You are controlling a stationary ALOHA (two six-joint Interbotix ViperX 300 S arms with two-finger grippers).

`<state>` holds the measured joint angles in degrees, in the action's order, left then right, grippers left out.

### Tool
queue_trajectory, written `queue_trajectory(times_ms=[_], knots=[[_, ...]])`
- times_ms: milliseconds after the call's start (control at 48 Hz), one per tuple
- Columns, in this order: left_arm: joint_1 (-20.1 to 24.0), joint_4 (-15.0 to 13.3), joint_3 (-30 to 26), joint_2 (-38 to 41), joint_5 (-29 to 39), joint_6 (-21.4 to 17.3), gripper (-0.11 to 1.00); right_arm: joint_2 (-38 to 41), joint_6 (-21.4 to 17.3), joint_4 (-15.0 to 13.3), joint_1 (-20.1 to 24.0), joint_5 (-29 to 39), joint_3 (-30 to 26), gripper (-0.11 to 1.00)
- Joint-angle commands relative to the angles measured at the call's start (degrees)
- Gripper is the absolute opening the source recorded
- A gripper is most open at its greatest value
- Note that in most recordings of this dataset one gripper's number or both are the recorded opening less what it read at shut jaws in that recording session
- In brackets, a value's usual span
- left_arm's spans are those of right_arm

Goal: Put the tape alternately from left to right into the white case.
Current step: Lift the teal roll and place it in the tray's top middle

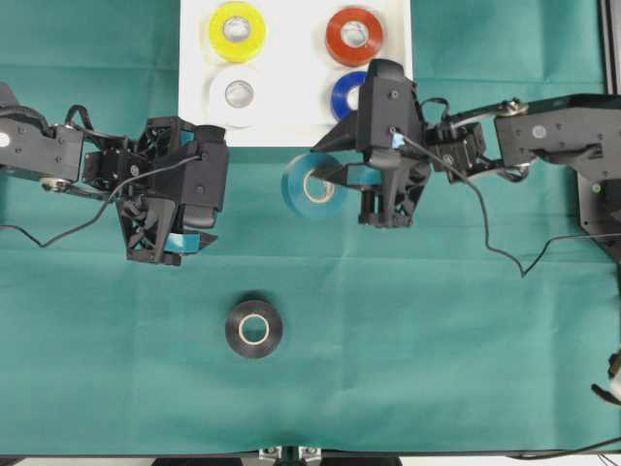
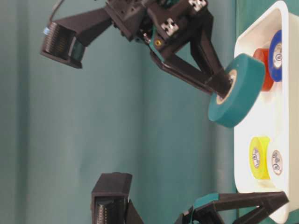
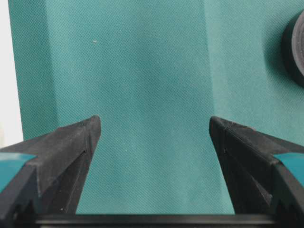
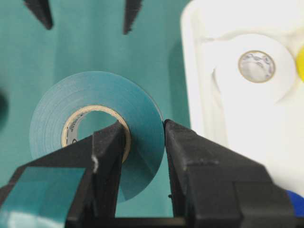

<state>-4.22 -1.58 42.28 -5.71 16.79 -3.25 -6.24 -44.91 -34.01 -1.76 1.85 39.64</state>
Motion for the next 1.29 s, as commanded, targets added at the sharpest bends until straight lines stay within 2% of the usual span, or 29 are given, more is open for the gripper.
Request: queue_trajectory(times_ms=[0,416,833,1000,1270], knots=[[-0.26,-0.09,-1.14,-1.32,-0.26,0.09,0.71,-0.09,0.09,-0.44,-2.02,-0.70,-1.85,0.29],[-0.26,-0.09,-1.23,-1.32,-0.26,0.09,0.71,5.80,0.09,-5.71,-14.06,-4.04,-5.27,0.29],[-0.35,0.00,-1.23,-1.14,-0.26,0.18,0.71,13.71,0.26,-6.50,-22.68,-4.83,-10.11,0.29],[-0.35,0.00,-1.23,-1.05,-0.26,0.18,0.71,16.17,0.53,-6.77,-24.61,-4.75,-11.34,0.29],[-0.35,-0.09,-1.23,-1.05,-0.26,0.18,0.71,17.75,0.62,-6.77,-25.14,-4.83,-12.22,0.29]])
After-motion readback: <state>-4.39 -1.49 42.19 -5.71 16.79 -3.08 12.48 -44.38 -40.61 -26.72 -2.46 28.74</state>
